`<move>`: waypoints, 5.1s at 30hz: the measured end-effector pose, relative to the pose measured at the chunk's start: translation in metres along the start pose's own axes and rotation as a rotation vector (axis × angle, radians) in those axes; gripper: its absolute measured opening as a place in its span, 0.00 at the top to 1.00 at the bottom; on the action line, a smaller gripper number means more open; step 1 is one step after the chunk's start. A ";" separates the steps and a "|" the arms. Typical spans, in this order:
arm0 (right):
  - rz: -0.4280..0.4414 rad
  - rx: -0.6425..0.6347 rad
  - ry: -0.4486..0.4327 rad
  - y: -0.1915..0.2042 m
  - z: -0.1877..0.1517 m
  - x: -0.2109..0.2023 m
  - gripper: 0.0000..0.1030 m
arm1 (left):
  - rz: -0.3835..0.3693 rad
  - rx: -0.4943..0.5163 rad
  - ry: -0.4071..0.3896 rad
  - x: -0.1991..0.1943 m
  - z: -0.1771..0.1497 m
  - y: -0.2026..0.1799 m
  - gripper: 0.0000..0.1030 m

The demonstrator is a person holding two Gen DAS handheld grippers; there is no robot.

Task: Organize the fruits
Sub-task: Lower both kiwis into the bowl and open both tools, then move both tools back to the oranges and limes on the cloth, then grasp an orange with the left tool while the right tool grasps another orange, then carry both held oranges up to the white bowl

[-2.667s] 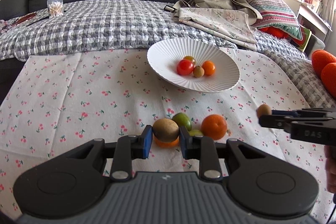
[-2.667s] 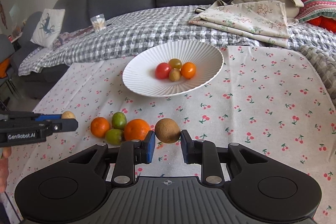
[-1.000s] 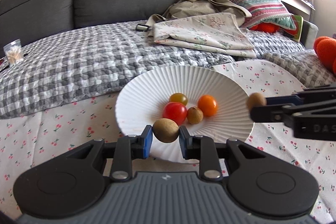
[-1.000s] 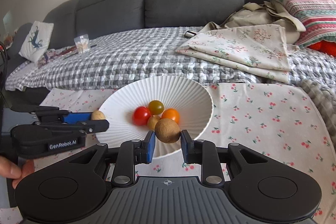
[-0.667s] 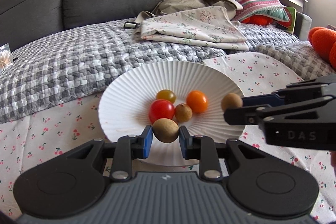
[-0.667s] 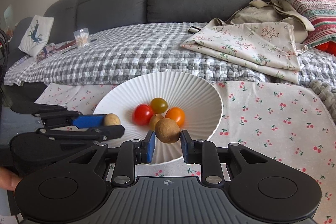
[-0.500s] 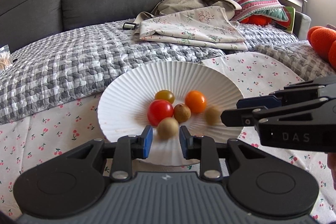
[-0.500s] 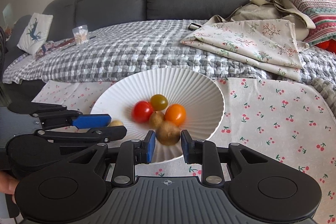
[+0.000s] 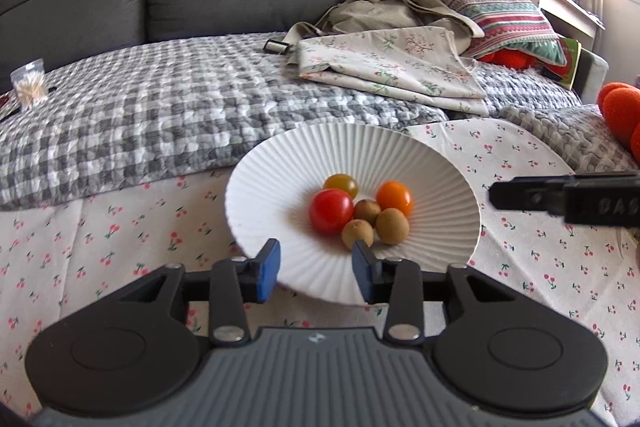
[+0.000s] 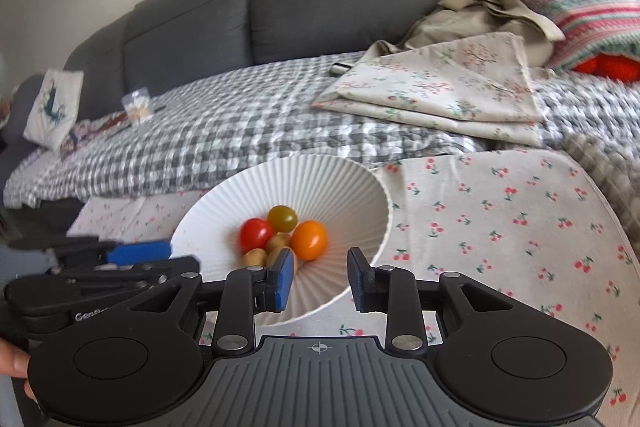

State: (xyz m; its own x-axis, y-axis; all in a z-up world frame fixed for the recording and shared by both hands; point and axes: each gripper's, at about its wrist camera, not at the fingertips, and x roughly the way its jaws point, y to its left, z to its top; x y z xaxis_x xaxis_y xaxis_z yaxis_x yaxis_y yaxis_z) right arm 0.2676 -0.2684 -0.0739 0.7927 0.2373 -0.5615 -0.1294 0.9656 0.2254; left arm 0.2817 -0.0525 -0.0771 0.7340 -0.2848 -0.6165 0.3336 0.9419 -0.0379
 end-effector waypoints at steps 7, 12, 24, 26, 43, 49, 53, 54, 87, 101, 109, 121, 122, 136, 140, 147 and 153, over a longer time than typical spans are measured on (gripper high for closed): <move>0.035 0.082 -0.016 -0.009 0.000 -0.025 0.51 | 0.023 -0.053 -0.004 -0.025 -0.003 0.011 0.43; 0.061 0.085 -0.044 0.001 -0.002 -0.044 0.39 | 0.028 -0.073 -0.017 -0.043 -0.004 0.013 0.34; 0.084 0.094 -0.088 0.014 -0.018 -0.087 0.28 | 0.016 -0.092 -0.038 -0.093 -0.022 0.018 0.21; 0.083 0.089 -0.091 0.017 -0.021 -0.094 0.26 | 0.007 -0.108 -0.042 -0.101 -0.026 0.022 0.20; 0.083 0.101 -0.078 0.020 -0.049 -0.121 0.21 | -0.013 -0.024 0.055 -0.102 -0.058 0.026 0.17; 0.088 0.082 -0.056 0.025 -0.054 -0.118 0.21 | -0.041 -0.040 0.092 -0.083 -0.065 0.018 0.19; 0.082 0.078 -0.035 0.026 -0.058 -0.110 0.21 | -0.025 -0.037 0.128 -0.067 -0.071 0.017 0.28; 0.076 0.076 -0.027 0.026 -0.059 -0.108 0.21 | -0.025 -0.041 0.129 -0.064 -0.071 0.017 0.31; 0.088 0.069 0.172 0.043 -0.077 -0.008 0.30 | -0.056 -0.275 0.162 -0.055 -0.072 0.050 0.70; 0.140 0.034 0.181 0.058 -0.076 0.004 0.66 | -0.043 -0.269 0.159 -0.060 -0.071 0.049 0.70; 0.127 0.043 0.149 0.055 -0.067 -0.007 0.66 | -0.037 -0.275 0.146 -0.061 -0.068 0.052 0.70; 0.134 0.091 0.084 0.046 -0.051 -0.034 0.67 | -0.034 -0.284 0.110 -0.067 -0.061 0.055 0.70; 0.135 0.091 0.078 0.045 -0.050 -0.037 0.67 | -0.035 -0.285 0.106 -0.067 -0.060 0.055 0.70; 0.120 0.139 -0.001 0.023 -0.039 -0.066 0.67 | -0.042 -0.273 0.040 -0.076 -0.048 0.050 0.70; 0.111 0.152 -0.011 0.017 -0.038 -0.069 0.67 | -0.043 -0.265 0.026 -0.076 -0.042 0.049 0.70; 0.091 0.167 -0.022 0.005 -0.034 -0.071 0.67 | -0.028 -0.243 0.014 -0.070 -0.034 0.049 0.70; 0.075 0.163 -0.021 -0.001 -0.029 -0.064 0.67 | -0.021 -0.205 0.008 -0.060 -0.025 0.045 0.70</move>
State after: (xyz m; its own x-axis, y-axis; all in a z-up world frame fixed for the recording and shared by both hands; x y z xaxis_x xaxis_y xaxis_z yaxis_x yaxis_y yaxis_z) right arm 0.1994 -0.2814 -0.0608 0.7971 0.3044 -0.5215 -0.0920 0.9148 0.3933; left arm 0.2381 0.0112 -0.0617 0.7236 -0.3037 -0.6199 0.2207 0.9526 -0.2092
